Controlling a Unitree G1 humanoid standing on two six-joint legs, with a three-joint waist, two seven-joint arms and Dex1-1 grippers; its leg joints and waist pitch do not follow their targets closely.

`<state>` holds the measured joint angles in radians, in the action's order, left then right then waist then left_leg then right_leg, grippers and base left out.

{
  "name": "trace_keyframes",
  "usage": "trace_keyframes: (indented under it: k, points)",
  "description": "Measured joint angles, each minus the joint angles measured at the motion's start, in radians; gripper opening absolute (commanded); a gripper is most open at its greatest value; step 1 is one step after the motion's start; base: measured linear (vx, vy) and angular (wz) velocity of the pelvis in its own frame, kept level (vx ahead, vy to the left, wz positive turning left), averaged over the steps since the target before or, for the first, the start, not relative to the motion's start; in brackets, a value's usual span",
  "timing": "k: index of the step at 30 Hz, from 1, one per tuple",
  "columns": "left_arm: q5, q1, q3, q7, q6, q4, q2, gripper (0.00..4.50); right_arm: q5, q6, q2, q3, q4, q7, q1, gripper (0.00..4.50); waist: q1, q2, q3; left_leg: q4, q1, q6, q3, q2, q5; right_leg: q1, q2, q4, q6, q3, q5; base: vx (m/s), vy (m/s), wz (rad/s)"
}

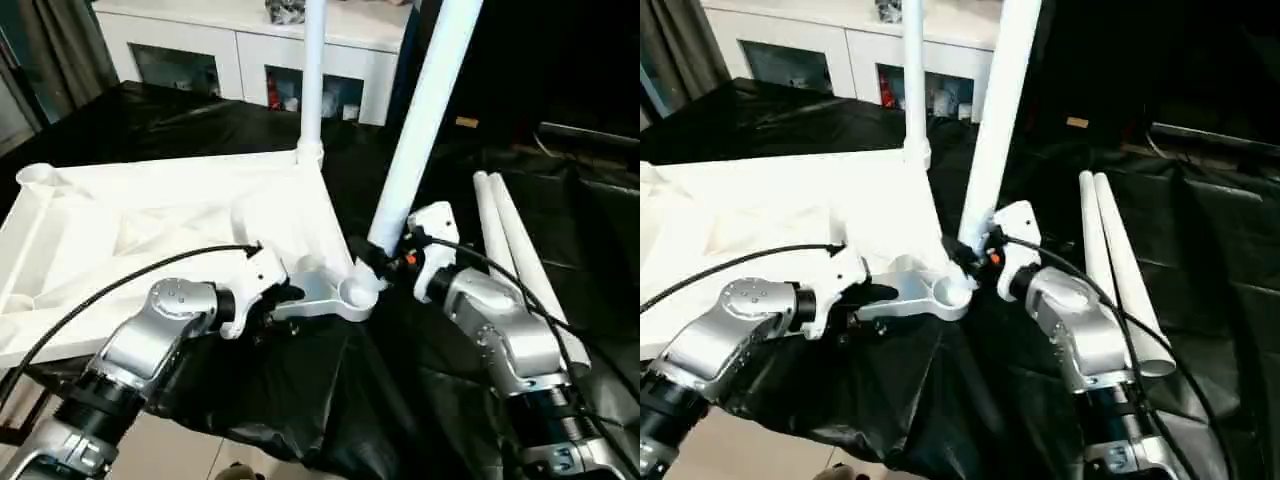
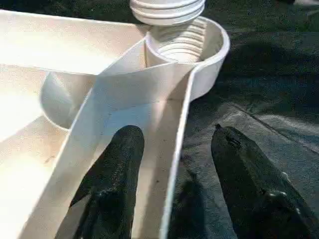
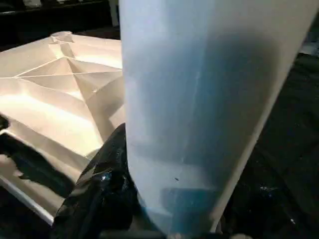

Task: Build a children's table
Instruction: Pick table leg, then insert table leg to table base

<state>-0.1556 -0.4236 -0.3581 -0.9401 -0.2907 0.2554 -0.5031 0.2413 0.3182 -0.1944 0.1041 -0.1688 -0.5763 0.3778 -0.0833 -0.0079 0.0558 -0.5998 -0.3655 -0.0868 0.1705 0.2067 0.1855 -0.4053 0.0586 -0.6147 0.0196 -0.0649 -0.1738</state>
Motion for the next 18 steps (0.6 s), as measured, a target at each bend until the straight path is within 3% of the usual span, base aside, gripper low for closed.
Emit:
trace_keyframes:
  k: [18]
  points:
    - [0.043, -0.085, -0.005, -0.120, 0.108, 0.175, 0.001, 0.70, 0.003, -0.016, 0.002, 0.013, 0.005, -0.065, -0.004, 1.89, 0.000, 0.000, 0.000, 0.000, 0.001, 0.000, 0.000, 0.000, 0.000, 0.000, 0.000, 0.000, -0.003, 0.000, 0.000, 0.000, 0.000, 0.00]
